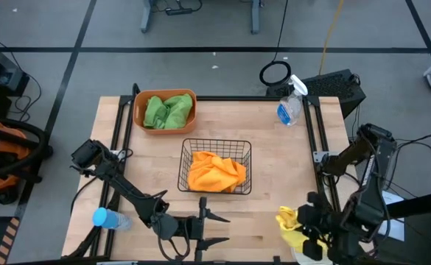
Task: Sort microfiber towel by color & place in baskets
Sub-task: Put the yellow microfiber cloth into the white bin
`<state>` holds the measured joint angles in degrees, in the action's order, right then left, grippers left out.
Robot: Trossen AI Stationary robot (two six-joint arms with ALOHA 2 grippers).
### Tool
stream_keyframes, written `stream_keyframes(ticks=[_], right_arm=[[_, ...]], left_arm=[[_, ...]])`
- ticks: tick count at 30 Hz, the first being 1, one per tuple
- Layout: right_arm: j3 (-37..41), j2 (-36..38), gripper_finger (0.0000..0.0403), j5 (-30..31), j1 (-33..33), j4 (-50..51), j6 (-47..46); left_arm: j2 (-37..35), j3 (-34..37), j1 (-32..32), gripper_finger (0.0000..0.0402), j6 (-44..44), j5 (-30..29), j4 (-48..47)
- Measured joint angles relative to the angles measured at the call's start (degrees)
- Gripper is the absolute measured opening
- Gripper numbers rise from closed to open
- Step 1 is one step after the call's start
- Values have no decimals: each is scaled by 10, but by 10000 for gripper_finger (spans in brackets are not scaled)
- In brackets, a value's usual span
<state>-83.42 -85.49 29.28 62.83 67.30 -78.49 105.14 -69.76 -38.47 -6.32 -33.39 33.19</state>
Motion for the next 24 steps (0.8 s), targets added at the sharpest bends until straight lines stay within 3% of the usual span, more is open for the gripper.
stream_keyframes(ticks=[9, 24], right_arm=[[8, -41, 18, -23, 71, 34, -178], [91, -125, 19, -120, 94, 32, -297]], left_arm=[[0, 0, -1, 237, 24, -1, -2], [0, 0, 2, 237, 44, -1, -25]])
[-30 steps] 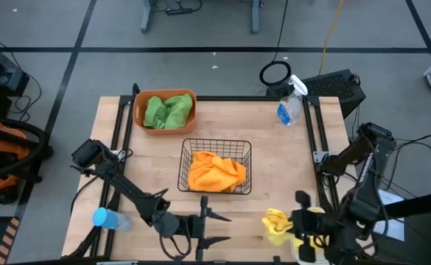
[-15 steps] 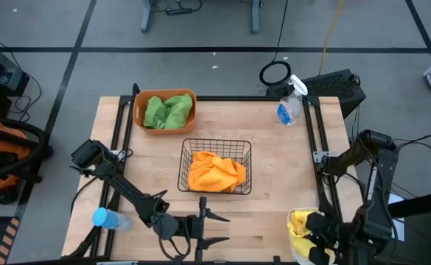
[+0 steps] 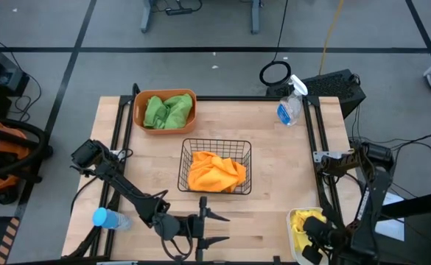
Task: Sort microfiber towel by color & place in baskets
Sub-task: Put the yellow microfiber cloth into the white bin
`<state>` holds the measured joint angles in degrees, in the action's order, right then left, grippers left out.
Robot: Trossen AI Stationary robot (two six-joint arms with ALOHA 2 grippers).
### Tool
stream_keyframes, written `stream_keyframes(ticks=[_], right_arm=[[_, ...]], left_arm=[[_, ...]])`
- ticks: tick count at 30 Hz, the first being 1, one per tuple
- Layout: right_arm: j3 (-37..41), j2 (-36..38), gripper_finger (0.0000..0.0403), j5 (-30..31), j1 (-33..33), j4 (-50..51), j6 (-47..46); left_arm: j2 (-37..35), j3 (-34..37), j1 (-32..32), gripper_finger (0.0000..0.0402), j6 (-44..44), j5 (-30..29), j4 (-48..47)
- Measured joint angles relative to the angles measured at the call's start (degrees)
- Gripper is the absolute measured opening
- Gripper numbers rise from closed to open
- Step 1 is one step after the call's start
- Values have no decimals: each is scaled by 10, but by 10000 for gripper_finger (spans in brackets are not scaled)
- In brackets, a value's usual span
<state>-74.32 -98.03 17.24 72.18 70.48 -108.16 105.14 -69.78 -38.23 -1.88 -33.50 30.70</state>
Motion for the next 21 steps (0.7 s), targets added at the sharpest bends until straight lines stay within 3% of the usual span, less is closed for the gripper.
stream_keyframes(ticks=[11, 21], right_arm=[[56, -10, 88, -26, 0, -18, -36], [-9, -10, 192, -88, -1, 70, -1]], left_arm=[[0, 0, 1, 237, 1, 0, -5], [0, 0, 1, 237, 1, 0, -5]])
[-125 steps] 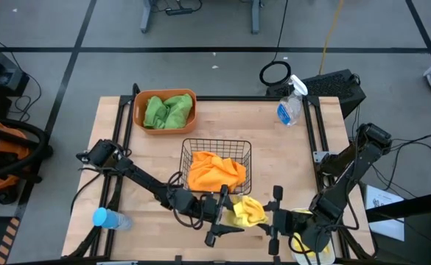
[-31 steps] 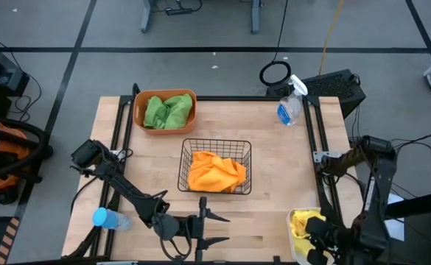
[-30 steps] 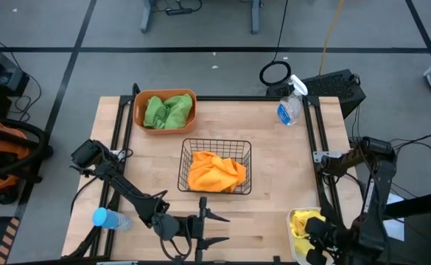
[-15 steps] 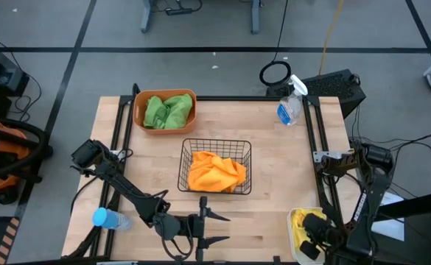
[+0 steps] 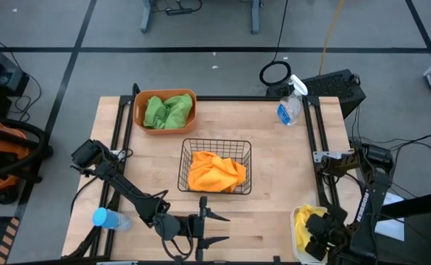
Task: Sort microfiber towel by color & place in baskets
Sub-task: Put the yellow microfiber cloth into the white bin
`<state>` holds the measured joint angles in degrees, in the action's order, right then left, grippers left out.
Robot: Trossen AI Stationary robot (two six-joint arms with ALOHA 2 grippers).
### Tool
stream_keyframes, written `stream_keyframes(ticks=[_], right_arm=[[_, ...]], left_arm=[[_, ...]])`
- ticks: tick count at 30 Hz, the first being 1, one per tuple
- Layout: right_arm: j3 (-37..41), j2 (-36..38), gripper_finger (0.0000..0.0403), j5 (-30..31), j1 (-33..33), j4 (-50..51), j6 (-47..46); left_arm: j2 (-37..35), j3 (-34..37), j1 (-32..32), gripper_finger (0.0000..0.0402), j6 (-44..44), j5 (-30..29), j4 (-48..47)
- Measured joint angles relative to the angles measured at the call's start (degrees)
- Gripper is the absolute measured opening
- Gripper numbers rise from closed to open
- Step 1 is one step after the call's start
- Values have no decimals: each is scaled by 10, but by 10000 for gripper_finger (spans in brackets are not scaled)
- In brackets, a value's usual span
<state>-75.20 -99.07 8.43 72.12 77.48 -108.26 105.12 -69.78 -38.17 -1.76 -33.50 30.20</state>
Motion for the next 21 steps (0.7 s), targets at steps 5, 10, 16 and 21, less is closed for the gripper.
stream_keyframes(ticks=[5, 10, 16, 21], right_arm=[[-30, 0, 224, -26, 0, 23, 33], [-50, 0, 244, -28, 0, 37, 52], [-81, 0, 248, -25, 0, 93, 42], [-119, 0, 231, 11, 0, 112, 37]], left_arm=[[0, 0, 0, 237, 1, 0, -3], [0, 0, 0, 237, 2, 0, -8], [0, 0, 0, 237, 14, 0, -15], [0, 0, 0, 237, 15, 0, -22]])
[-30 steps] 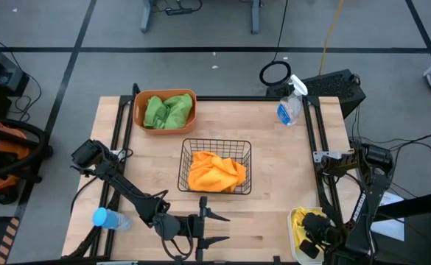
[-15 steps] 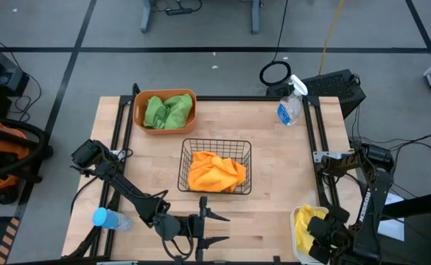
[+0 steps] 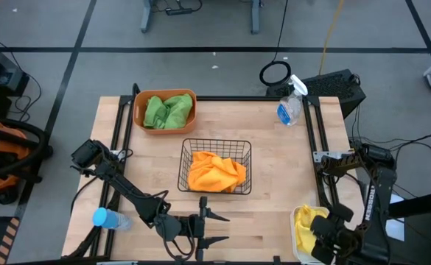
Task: Sort microfiber towel by color & place in baskets
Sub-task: Put the yellow microfiber cloth into the white bin
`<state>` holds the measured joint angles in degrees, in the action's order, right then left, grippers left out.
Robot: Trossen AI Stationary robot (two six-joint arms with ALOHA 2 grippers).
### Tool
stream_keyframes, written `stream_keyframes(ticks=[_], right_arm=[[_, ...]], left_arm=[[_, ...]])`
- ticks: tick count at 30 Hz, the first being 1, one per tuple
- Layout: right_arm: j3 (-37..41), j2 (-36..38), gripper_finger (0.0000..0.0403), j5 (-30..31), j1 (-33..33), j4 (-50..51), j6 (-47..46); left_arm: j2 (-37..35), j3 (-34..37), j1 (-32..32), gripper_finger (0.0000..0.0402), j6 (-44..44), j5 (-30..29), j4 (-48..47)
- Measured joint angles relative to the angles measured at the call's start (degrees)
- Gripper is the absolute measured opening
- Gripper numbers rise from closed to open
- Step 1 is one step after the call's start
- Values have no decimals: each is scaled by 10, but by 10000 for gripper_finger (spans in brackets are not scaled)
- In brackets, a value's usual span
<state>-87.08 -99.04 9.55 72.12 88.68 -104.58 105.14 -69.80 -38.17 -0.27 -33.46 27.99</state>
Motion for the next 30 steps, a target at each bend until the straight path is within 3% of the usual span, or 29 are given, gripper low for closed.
stream_keyframes(ticks=[10, 19, 24, 30], right_arm=[[-35, 0, 157, 70, 0, -38, 34], [-35, -45, 16, 71, 1, -28, 97], [-19, -66, 14, 69, 1, -2, 88], [54, -68, 2, 53, 0, -44, 82]], left_arm=[[0, 0, 0, 237, 0, 0, -2], [0, 0, 0, 237, 0, 0, -3], [0, 0, 0, 237, 0, 0, -1], [0, 0, 0, 237, 0, 0, -1]])
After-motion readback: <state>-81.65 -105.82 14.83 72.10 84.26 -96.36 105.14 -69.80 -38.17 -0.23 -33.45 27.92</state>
